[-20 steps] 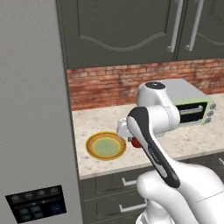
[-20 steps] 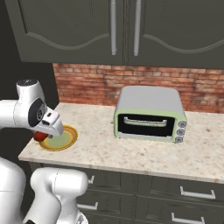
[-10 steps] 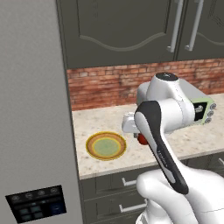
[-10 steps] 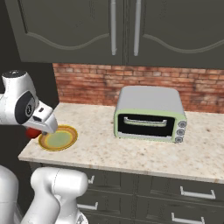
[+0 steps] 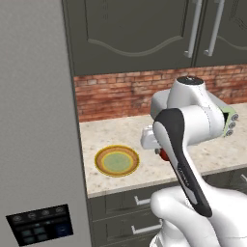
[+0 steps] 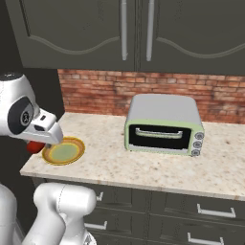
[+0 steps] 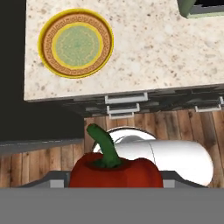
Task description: Pick the bell pepper from the counter and place it in the microwave. Then turn on the microwave.
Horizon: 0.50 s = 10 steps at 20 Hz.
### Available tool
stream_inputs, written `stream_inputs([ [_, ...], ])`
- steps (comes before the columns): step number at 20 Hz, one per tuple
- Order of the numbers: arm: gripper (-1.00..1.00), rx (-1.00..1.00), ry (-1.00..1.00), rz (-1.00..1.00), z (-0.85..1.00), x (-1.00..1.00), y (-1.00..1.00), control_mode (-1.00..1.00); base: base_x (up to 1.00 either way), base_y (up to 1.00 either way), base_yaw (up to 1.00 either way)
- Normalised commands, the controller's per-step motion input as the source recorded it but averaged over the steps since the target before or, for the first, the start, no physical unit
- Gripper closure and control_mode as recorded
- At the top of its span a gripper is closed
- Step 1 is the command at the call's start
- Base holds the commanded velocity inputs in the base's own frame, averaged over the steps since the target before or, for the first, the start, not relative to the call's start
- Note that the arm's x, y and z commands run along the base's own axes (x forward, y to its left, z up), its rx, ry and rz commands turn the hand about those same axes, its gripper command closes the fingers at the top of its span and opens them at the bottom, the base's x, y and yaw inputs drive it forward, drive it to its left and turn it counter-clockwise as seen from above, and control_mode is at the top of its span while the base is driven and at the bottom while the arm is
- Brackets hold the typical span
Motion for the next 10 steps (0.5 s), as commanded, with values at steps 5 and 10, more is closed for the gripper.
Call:
stream_inputs([
  [5, 1.00, 0.00, 0.00, 0.04, 0.25, -0.64, -0.30, -1.00, 0.00, 0.00, 0.00],
  [10, 1.00, 0.00, -0.06, 0.01, 0.25, -0.70, -0.12, -1.00, 0.00, 0.00, 0.00],
])
